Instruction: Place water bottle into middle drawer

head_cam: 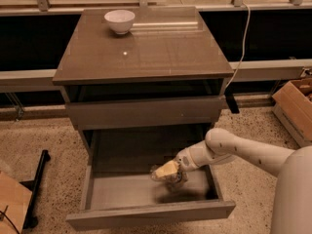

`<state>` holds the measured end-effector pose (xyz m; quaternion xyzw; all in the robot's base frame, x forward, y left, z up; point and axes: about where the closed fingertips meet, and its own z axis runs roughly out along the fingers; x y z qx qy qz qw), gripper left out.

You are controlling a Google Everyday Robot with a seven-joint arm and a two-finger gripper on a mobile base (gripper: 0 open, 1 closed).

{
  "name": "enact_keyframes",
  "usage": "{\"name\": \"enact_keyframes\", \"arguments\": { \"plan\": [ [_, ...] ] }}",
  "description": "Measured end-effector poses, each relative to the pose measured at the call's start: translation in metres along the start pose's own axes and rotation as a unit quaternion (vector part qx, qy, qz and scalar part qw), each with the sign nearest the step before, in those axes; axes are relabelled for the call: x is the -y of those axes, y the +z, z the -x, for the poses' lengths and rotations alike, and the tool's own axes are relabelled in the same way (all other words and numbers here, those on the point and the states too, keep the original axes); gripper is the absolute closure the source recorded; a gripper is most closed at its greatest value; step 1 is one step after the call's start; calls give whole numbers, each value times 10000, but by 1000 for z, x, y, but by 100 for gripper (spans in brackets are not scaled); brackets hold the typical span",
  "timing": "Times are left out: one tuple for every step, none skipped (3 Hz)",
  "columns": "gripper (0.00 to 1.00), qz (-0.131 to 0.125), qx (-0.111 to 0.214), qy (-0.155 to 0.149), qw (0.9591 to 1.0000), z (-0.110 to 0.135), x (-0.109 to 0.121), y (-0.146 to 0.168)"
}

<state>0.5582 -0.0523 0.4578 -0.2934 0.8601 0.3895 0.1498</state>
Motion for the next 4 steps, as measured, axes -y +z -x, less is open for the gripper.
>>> {"name": "enact_keyframes", "arguments": {
  "plan": [
    [36,19,-12,-1,10000,0,-1,2],
    [13,37,-24,-3,10000,-1,-2,4],
    [0,53,-35,-4,10000,-1,-3,6],
    [0,53,-35,-4,10000,-1,-3,6]
  ]
}}
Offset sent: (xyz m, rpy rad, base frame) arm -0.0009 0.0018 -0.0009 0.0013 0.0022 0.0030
